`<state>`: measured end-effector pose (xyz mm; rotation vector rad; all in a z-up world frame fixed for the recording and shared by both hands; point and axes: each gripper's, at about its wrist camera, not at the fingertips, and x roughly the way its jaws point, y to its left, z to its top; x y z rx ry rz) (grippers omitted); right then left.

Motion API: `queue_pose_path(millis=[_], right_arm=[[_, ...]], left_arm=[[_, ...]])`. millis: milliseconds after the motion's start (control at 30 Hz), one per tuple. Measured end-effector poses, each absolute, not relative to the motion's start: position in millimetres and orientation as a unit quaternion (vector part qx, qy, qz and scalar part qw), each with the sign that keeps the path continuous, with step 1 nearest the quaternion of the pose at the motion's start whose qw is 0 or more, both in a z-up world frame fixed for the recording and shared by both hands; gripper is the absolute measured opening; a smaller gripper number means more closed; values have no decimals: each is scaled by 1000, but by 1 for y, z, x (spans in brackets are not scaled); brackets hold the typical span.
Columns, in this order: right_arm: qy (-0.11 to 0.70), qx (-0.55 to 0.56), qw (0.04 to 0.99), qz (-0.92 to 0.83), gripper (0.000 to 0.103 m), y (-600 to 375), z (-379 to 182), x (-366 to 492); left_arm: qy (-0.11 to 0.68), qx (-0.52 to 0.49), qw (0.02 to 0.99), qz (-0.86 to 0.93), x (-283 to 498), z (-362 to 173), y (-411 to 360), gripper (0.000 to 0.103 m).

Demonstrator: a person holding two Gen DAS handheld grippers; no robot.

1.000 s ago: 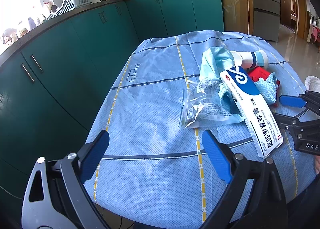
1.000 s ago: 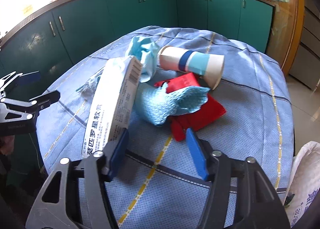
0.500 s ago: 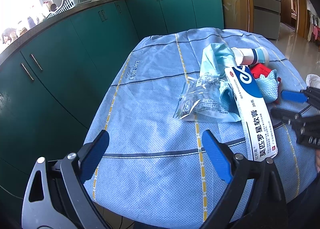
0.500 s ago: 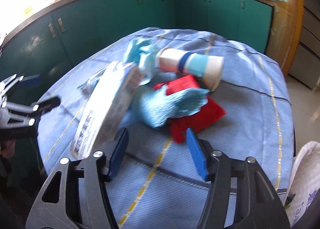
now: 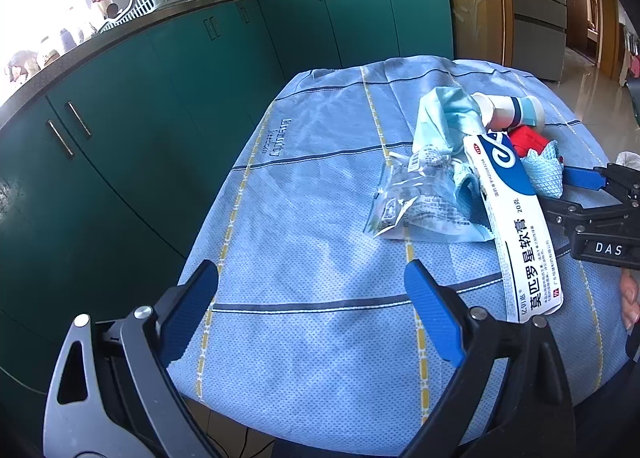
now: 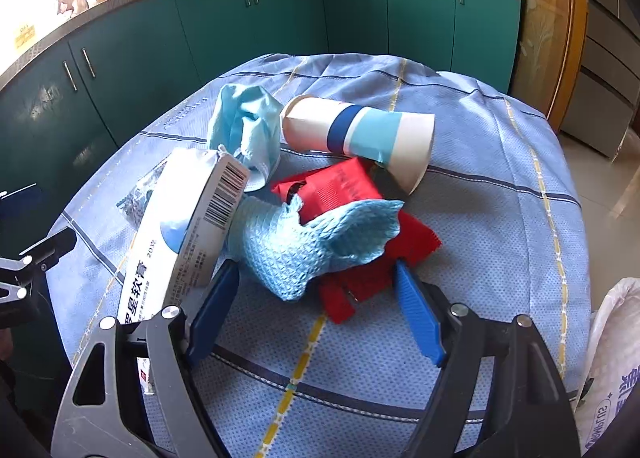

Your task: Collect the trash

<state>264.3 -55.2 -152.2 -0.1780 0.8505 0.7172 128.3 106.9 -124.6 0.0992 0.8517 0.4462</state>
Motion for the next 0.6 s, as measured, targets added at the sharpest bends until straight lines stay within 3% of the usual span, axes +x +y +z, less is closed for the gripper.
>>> queue_pose_path(millis=[133, 233, 300, 400, 600], right_arm=[[412, -79, 842, 340, 64, -56, -154, 265], [412, -82, 842, 339, 49, -58, -154, 264], [414, -83, 840, 341, 29, -58, -154, 263], [416, -82, 839, 341, 17, -60, -154, 262], [412, -79, 841, 342, 7, -74, -149, 258]], left_arm=[[412, 46, 884, 214, 129, -126, 107, 94], [412, 48, 885, 211, 129, -126, 105, 94], [412, 49, 885, 210, 129, -126, 103, 94], [412, 51, 885, 210, 129, -126, 102, 94], [410, 50, 886, 210, 128, -124, 102, 94]])
